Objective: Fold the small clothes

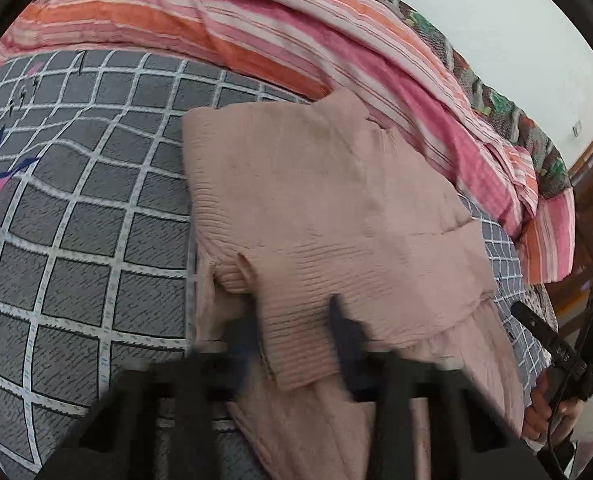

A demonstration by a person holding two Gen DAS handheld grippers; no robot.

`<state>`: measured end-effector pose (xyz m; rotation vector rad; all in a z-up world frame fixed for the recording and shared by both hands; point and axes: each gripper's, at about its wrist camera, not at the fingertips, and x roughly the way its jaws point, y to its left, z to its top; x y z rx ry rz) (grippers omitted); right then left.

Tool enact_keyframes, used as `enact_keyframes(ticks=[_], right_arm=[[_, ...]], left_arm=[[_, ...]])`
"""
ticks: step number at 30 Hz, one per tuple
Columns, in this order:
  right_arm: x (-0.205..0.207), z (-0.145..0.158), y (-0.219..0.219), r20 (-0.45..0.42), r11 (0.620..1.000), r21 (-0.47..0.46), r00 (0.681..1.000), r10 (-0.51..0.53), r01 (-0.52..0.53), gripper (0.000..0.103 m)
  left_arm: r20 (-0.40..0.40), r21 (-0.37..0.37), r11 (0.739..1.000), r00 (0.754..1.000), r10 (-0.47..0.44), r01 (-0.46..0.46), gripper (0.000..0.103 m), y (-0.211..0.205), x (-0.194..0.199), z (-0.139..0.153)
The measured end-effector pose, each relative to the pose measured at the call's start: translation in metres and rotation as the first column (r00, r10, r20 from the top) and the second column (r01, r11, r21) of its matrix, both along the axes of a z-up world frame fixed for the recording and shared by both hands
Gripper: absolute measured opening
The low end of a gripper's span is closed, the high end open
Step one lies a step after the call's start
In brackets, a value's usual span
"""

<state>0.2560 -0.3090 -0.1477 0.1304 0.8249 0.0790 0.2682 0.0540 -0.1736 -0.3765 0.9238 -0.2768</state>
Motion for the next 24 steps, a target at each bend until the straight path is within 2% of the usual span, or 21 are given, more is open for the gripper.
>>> enact_keyframes(ticks=[2, 6, 11, 13, 16, 19, 22, 24], right_arm=[[0.001, 0.004, 0.004, 0.020, 1.000, -0.021, 1.000, 0.004, -0.003, 0.075], [0.009, 0.010, 0.008, 0.048, 0.999, -0.040, 0.999, 0.011, -0.010, 0.075], [0.025, 0.018, 0.005, 0.073, 0.999, -0.027, 0.997, -0.032, 0.034, 0.075], [0.031, 0.020, 0.003, 0.090, 0.998, -0.011, 0.994, -0.056, 0.057, 0.075], [0.041, 0.011, 0.002, 0.076, 0.995, -0.047, 0.993, -0.089, 0.093, 0.075], [0.057, -0.007, 0.002, 0.004, 0.991, -0.087, 0.995, -0.102, 0.101, 0.075], [0.069, -0.026, 0.000, -0.078, 0.986, -0.123, 0.990, -0.121, 0.111, 0.074], [0.071, -0.030, -0.003, -0.090, 0.988, -0.105, 0.988, -0.124, 0.114, 0.074]], left_arm=[[0.029, 0.011, 1.000, 0.999, -0.014, 0.014, 0.007, -0.003, -0.001, 0.010], [0.150, 0.061, 0.998, 0.988, -0.024, 0.015, 0.006, -0.007, 0.000, 0.045], [0.203, 0.131, 0.991, 0.979, 0.010, -0.037, 0.006, -0.004, 0.029, 0.070], [0.210, 0.176, 0.982, 0.977, 0.027, -0.065, 0.006, -0.005, 0.039, 0.068], [0.111, 0.204, 0.976, 0.992, 0.053, -0.075, 0.006, -0.002, 0.057, 0.036], [0.037, 0.202, 0.977, 0.998, 0.059, -0.066, 0.006, 0.003, 0.063, 0.008], [0.059, 0.174, 0.982, 0.996, 0.063, -0.072, 0.010, 0.008, 0.056, 0.007], [0.088, 0.177, 0.980, 0.993, 0.072, -0.087, 0.022, 0.011, 0.051, 0.010]])
